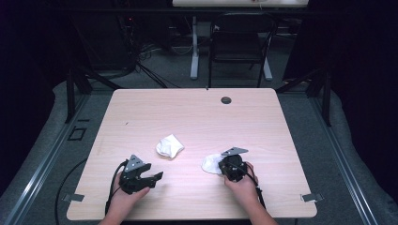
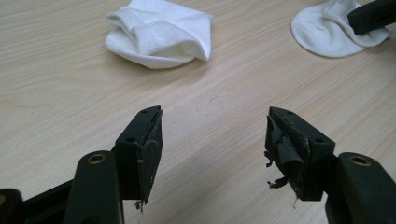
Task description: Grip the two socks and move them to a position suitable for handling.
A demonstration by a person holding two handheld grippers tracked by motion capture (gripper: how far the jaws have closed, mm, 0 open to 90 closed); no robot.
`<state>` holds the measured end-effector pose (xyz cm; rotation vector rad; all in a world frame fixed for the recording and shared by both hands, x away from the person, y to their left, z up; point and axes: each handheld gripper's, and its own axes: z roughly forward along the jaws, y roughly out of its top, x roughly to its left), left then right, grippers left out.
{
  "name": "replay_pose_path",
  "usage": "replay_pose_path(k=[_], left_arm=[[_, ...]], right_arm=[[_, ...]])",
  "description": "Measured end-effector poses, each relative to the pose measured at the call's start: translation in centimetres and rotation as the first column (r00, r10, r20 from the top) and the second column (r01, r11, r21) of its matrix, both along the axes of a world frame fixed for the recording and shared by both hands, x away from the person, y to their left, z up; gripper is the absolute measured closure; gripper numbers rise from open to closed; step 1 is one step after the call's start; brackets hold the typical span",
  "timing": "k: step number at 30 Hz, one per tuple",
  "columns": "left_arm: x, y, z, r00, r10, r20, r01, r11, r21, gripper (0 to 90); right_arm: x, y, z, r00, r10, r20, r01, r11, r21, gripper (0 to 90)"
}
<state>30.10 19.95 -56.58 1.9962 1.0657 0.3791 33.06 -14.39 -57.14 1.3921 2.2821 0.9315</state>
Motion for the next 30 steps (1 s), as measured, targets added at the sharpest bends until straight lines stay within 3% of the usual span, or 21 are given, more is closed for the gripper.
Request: replay_pose_path(k=[6, 12, 24, 30], left_arm=[[0.0, 0.0, 0.0, 1.0, -0.001, -0.002, 0.001, 1.0, -0.003, 37.2], [-0.1, -0.1, 0.0, 1.0, -0.006, -0.004, 0.006, 1.0, 0.001, 37.4], [-0.2, -0.5, -0.1, 0.9997, -0.024, -0.006, 0.024, 0.9996, 0.015, 39.3], [-0.3, -0.7, -0.2, 0.9994, -0.035, 0.001, 0.035, 0.9992, 0.019, 40.5]], right_arm=[[-1.3, 1.4, 0.0, 0.9975, 0.07, -0.005, -0.07, 0.998, 0.001, 90.0], [-2.3, 2.4, -0.1, 0.9943, 0.106, -0.003, -0.106, 0.994, 0.018, 90.0], [-3.3, 3.1, -0.3, 0.9911, 0.133, -0.006, -0.132, 0.99, 0.053, 90.0], [-4.1, 3.9, -0.4, 0.9849, 0.173, -0.012, -0.172, 0.983, 0.064, 90.0]])
